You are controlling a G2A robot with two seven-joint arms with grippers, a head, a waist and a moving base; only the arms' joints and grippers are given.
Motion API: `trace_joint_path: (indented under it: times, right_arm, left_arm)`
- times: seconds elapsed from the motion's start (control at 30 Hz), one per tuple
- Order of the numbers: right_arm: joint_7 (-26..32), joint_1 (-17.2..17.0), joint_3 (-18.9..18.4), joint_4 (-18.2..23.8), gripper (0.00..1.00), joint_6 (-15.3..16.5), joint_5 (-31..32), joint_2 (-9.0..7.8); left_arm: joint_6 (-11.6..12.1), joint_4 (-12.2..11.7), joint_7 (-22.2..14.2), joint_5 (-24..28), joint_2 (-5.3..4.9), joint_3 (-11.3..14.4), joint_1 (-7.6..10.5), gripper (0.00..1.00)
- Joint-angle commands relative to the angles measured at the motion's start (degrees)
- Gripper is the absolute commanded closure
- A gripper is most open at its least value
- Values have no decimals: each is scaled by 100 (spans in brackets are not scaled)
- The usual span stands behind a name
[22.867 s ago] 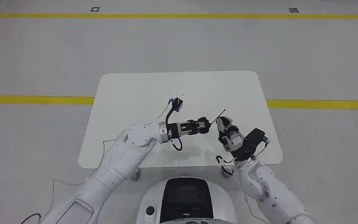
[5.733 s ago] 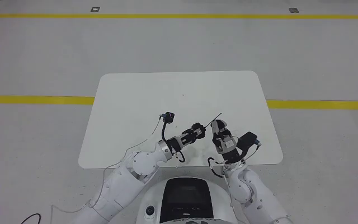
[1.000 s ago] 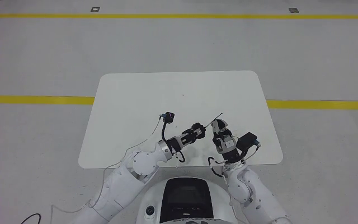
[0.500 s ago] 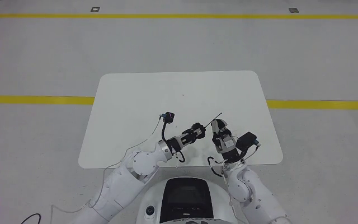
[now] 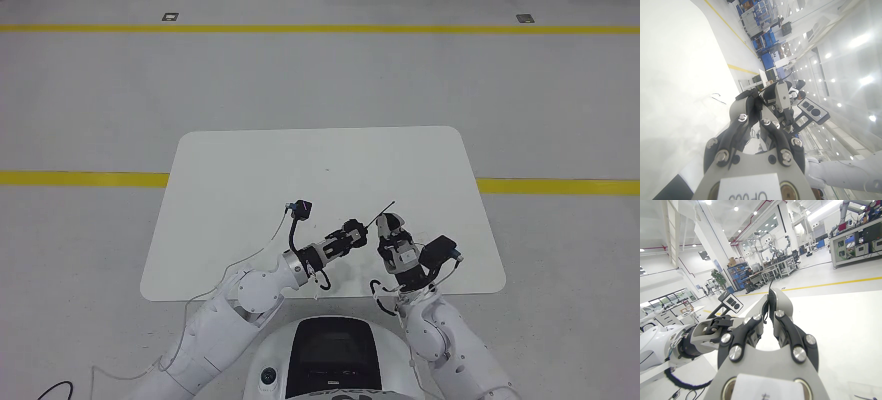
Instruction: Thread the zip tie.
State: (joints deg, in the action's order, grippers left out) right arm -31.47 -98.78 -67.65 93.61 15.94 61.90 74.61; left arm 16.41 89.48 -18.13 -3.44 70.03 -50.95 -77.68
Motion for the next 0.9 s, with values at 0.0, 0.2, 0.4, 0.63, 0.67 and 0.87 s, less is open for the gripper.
trace_joint_path:
  times: [0.0,0.2,0.4,0.63,0.67,0.87]
  right_arm:
    - [-19,-14,-12,13,100,3,-7,-1]
    - [-62,-125,-104,162,100,133,-130,-19]
    - [-18,-198,-152,286,100,222,-207,-31]
    - [-18,-198,-152,286,100,222,-207,-31]
    - [-18,-198,-152,286,100,222,-207,-31]
    - [-202,-264,-275,316,100,354,-69,-65]
  left_arm:
    - [0,0,0,0,0,0,0,100]
    - [0,0,0,0,0,0,0,100]
    - [0,0,0,0,0,0,0,100]
    - [0,0,0,0,0,0,0,100]
    - [0,0,0,0,0,0,0,100]
    - [307,92,528,-598,-6,126,-150,100]
